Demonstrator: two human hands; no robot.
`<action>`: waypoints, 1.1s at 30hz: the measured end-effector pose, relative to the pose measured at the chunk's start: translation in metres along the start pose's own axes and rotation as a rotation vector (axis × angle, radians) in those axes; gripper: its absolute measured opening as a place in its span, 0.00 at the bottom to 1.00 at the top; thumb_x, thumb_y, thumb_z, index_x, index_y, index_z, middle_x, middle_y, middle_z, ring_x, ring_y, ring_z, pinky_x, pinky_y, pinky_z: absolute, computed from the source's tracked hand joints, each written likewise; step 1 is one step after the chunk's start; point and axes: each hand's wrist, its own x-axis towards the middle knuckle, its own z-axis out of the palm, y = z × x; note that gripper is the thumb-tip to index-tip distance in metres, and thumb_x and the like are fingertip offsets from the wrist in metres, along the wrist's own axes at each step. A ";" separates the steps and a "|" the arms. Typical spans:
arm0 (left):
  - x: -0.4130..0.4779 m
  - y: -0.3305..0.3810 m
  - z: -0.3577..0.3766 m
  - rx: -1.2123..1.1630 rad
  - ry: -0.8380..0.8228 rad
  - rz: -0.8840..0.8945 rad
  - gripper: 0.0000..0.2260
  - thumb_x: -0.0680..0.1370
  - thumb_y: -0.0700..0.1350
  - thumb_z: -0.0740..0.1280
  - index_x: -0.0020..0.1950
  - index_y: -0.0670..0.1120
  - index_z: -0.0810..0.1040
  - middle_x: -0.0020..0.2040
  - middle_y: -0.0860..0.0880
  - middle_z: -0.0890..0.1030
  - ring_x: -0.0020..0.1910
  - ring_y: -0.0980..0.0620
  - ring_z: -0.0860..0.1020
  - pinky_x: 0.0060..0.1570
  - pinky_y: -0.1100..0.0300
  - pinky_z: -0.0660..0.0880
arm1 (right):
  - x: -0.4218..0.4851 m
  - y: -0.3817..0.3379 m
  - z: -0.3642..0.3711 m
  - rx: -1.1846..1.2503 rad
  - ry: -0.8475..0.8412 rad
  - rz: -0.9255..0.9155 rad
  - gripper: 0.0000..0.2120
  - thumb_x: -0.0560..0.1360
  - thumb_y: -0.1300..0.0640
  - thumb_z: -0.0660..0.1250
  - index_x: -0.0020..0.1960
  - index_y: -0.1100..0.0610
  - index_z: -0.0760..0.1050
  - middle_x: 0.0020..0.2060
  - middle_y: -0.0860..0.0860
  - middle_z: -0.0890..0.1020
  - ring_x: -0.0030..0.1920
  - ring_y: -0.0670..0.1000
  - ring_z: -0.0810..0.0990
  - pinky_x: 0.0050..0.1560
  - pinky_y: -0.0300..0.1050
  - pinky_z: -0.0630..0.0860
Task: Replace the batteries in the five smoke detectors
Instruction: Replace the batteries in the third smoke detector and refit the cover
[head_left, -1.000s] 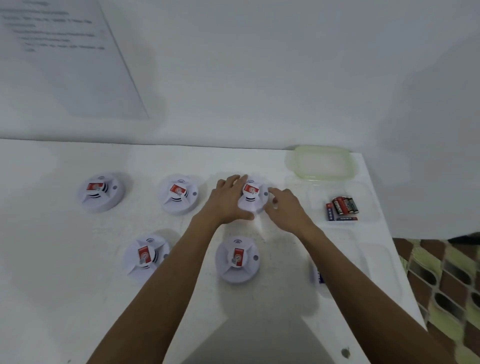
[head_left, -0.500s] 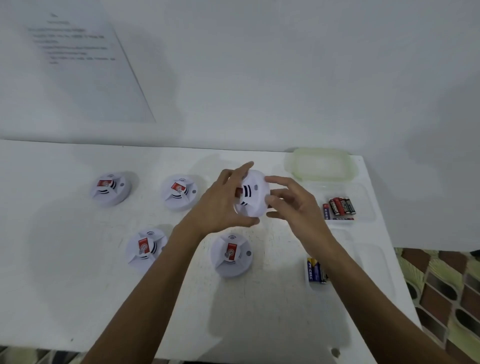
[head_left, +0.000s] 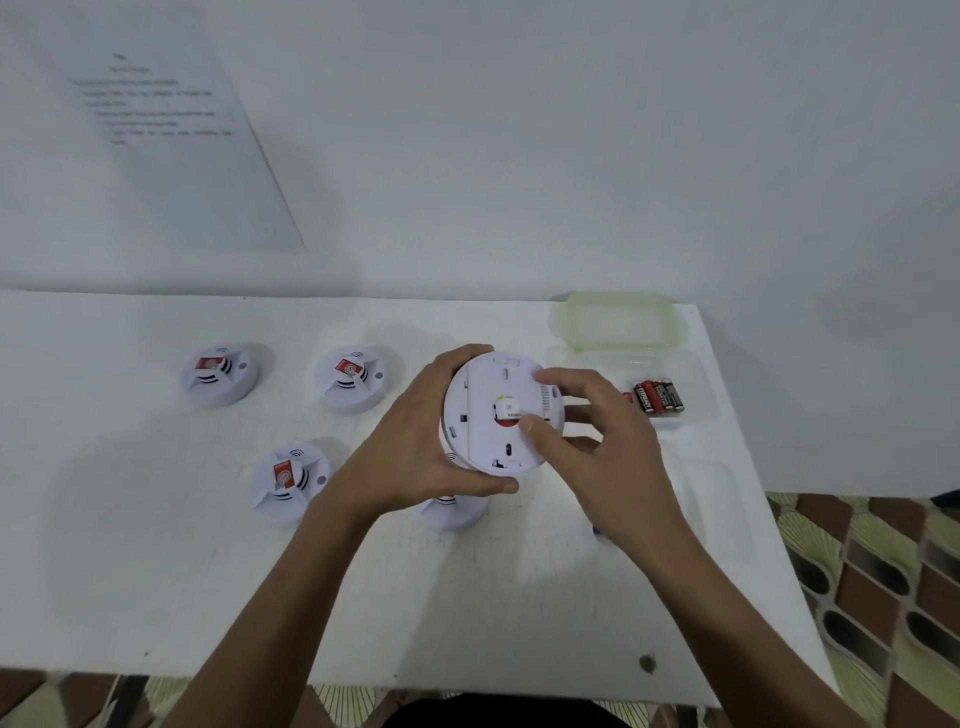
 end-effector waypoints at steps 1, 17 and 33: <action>-0.003 0.000 0.001 0.029 0.005 -0.002 0.46 0.60 0.60 0.77 0.72 0.55 0.59 0.70 0.54 0.68 0.68 0.51 0.68 0.65 0.49 0.70 | -0.002 0.000 0.000 -0.025 0.008 -0.013 0.16 0.73 0.55 0.73 0.59 0.47 0.76 0.58 0.42 0.78 0.53 0.42 0.79 0.43 0.38 0.81; -0.007 0.031 0.010 -0.016 0.304 -0.012 0.32 0.68 0.39 0.75 0.69 0.49 0.67 0.64 0.48 0.73 0.65 0.58 0.68 0.56 0.82 0.58 | -0.018 -0.021 0.021 -0.383 0.149 -0.167 0.32 0.66 0.42 0.75 0.64 0.55 0.69 0.62 0.47 0.65 0.56 0.39 0.67 0.50 0.35 0.74; -0.007 0.002 0.015 0.028 0.191 0.065 0.35 0.69 0.68 0.66 0.71 0.55 0.62 0.70 0.61 0.65 0.68 0.55 0.67 0.69 0.53 0.64 | -0.003 -0.036 0.018 -0.698 0.111 -0.238 0.30 0.63 0.36 0.72 0.54 0.56 0.74 0.48 0.48 0.69 0.50 0.51 0.69 0.47 0.46 0.70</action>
